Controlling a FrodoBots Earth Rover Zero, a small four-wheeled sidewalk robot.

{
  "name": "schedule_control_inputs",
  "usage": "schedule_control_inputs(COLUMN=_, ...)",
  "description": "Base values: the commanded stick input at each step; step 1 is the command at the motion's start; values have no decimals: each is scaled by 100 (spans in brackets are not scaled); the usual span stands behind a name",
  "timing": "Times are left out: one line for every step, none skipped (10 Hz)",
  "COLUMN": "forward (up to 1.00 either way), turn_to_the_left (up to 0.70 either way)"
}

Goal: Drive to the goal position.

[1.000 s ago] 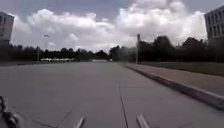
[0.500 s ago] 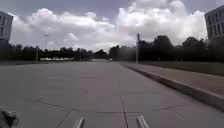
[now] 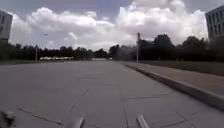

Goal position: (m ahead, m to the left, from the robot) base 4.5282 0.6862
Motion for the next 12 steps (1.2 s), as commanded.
schedule_control_inputs(forward=70, turn_to_the_left=0)
schedule_control_inputs(forward=70, turn_to_the_left=0)
schedule_control_inputs(forward=70, turn_to_the_left=0)
schedule_control_inputs(forward=70, turn_to_the_left=0)
schedule_control_inputs(forward=70, turn_to_the_left=0)
schedule_control_inputs(forward=70, turn_to_the_left=0)
schedule_control_inputs(forward=70, turn_to_the_left=0)
schedule_control_inputs(forward=69, turn_to_the_left=0)
schedule_control_inputs(forward=69, turn_to_the_left=0)
schedule_control_inputs(forward=69, turn_to_the_left=0)
schedule_control_inputs(forward=69, turn_to_the_left=0)
schedule_control_inputs(forward=69, turn_to_the_left=0)
